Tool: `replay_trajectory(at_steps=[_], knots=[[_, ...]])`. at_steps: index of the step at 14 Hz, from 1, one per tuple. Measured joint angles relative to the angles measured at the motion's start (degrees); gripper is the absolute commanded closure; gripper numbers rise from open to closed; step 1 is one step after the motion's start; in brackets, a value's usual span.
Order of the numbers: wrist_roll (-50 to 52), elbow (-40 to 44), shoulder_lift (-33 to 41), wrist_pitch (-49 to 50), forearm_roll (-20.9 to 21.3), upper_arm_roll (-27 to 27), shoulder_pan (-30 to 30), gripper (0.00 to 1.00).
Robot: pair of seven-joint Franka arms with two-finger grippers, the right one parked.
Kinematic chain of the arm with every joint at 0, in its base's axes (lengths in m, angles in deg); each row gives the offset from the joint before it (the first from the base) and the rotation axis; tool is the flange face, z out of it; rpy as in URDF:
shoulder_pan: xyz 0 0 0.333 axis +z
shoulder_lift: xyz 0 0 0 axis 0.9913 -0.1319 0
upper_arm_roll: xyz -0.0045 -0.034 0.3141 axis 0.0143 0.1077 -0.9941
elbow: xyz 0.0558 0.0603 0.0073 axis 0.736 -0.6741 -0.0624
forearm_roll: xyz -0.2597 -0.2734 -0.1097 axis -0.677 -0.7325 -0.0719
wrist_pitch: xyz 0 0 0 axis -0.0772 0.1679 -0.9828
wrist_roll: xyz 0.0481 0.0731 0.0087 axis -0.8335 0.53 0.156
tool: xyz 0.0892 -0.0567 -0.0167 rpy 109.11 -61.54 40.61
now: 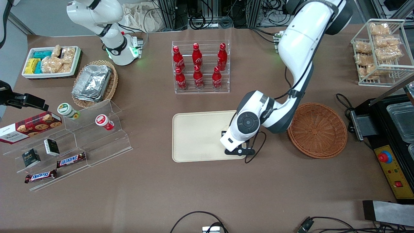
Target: Place sandwich from basket to tray
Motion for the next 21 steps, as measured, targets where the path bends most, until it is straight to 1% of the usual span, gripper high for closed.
replay_trajectory(at_steps=[3,5,7,11,13,15,18,19,21], knots=[[0.0,0.2,6.8,12.2,0.2,-0.6,2.5,0.00],[0.0,-0.2,11.8,17.7,0.6,-0.8,6.1,0.00],[-1.3,-2.4,17.0,19.4,0.8,-0.9,10.1,0.00],[-13.2,-11.1,27.8,19.5,0.9,-1.1,19.7,0.00],[-18.5,-12.8,31.4,19.6,0.9,-1.2,24.5,0.00],[-24.6,-13.2,33.2,20.1,0.8,-1.2,28.9,0.00],[-33.2,-13.1,33.1,20.0,0.5,-1.3,35.5,0.00],[-34.4,-12.6,32.9,19.9,0.5,-1.3,36.8,0.00],[-34.7,-10.5,31.6,19.9,0.5,-1.3,37.4,0.00]])
